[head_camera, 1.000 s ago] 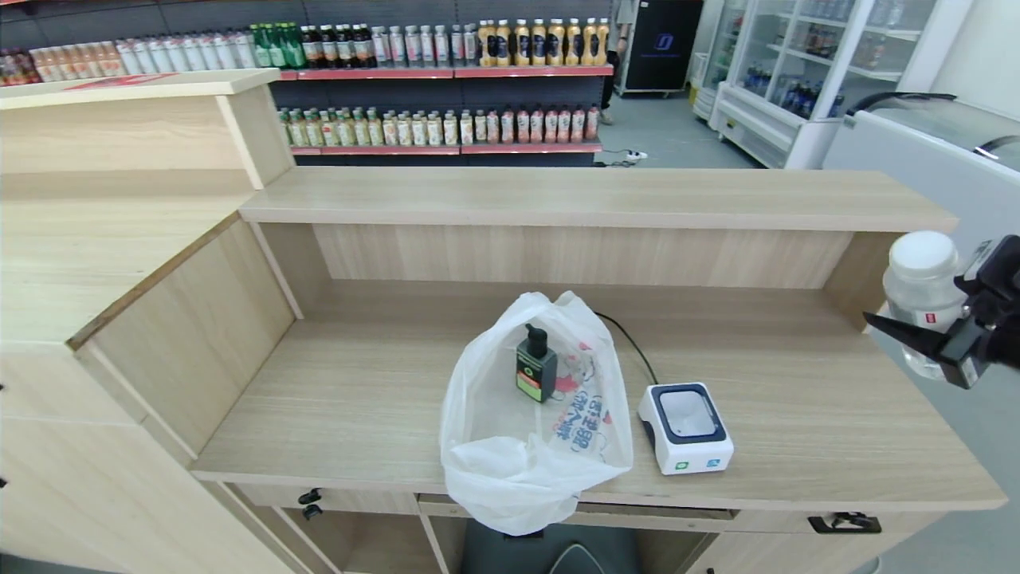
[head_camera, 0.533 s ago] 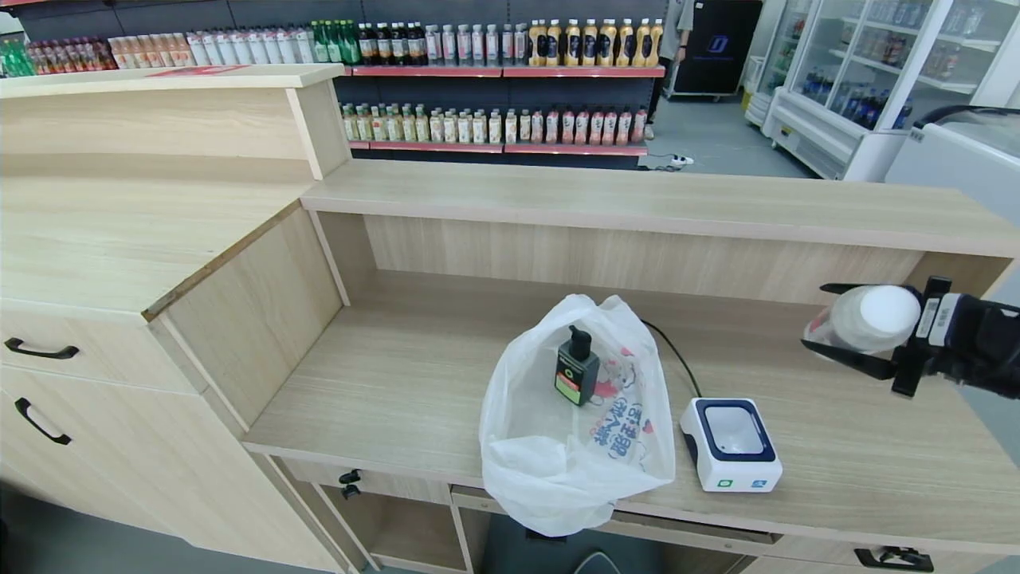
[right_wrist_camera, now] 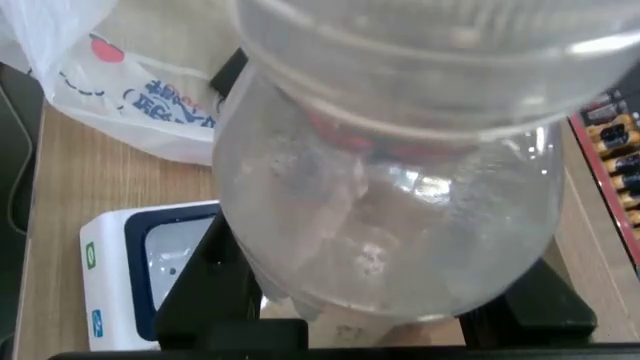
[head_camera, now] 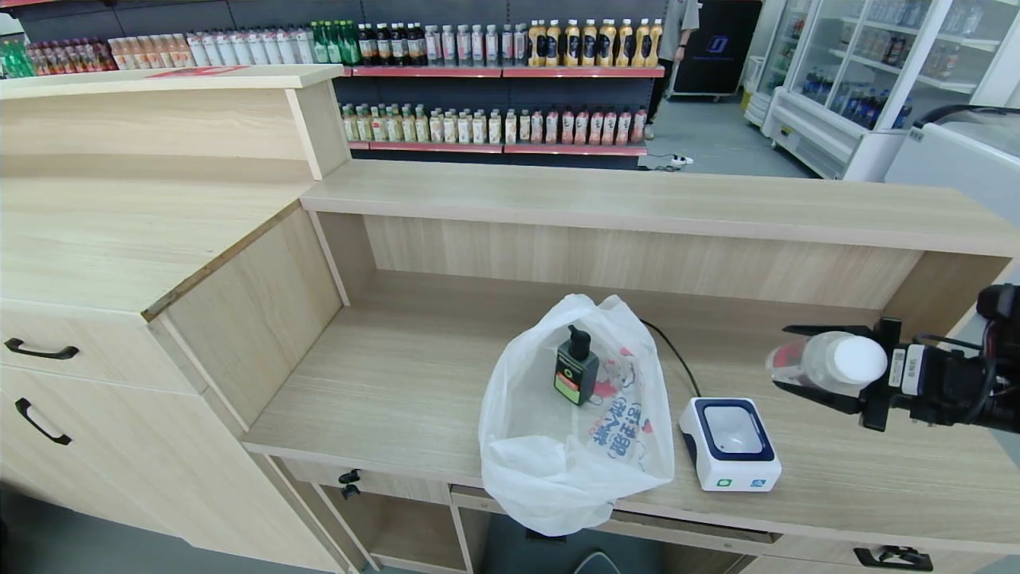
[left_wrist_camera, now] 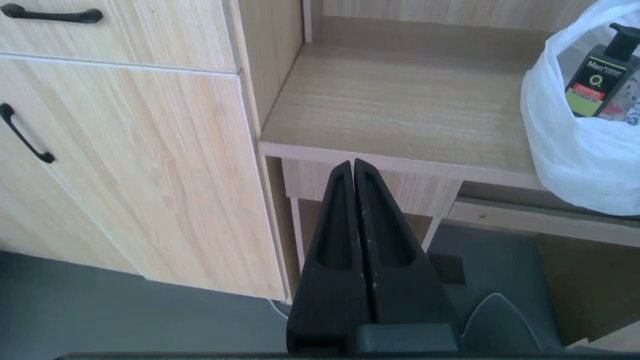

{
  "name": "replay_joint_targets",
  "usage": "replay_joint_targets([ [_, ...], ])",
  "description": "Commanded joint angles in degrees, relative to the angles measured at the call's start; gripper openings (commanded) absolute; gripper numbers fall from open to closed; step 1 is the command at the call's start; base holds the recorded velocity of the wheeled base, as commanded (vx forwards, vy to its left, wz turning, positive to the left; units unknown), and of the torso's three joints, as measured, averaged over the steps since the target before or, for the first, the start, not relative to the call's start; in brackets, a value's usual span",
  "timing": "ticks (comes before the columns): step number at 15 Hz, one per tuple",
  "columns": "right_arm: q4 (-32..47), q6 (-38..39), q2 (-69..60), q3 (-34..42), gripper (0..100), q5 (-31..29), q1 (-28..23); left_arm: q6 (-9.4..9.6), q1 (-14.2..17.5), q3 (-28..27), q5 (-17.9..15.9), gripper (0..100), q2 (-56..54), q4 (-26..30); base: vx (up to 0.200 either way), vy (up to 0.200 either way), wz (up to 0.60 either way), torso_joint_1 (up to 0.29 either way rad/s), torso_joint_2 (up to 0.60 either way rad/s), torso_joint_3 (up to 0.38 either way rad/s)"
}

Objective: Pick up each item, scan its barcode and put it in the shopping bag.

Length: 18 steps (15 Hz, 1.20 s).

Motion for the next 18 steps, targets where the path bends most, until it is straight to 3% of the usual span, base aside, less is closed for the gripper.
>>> replay_joint_targets([
  [1, 0.15, -1.19, 2.53, 0.40, 0, 0.20, 0.09, 0.01, 0.04, 0.00, 0.02, 0, -0.02, 0.00, 0.000, 0.000, 0.00, 0.000, 0.00, 0.000],
  [9, -0.03, -1.89, 5.95, -0.65, 0, 0.02, 0.44, 0.01, 0.04, 0.00, 0.02, 0, -0.02, 0.00, 0.000, 0.000, 0.00, 0.000, 0.00, 0.000],
  [18, 0.06, -2.42, 12.11, -5.75, 0, -0.24, 4.57, 0.01, 0.04, 0.00, 0.02, 0, -0.02, 0.00, 0.000, 0.000, 0.00, 0.000, 0.00, 0.000],
])
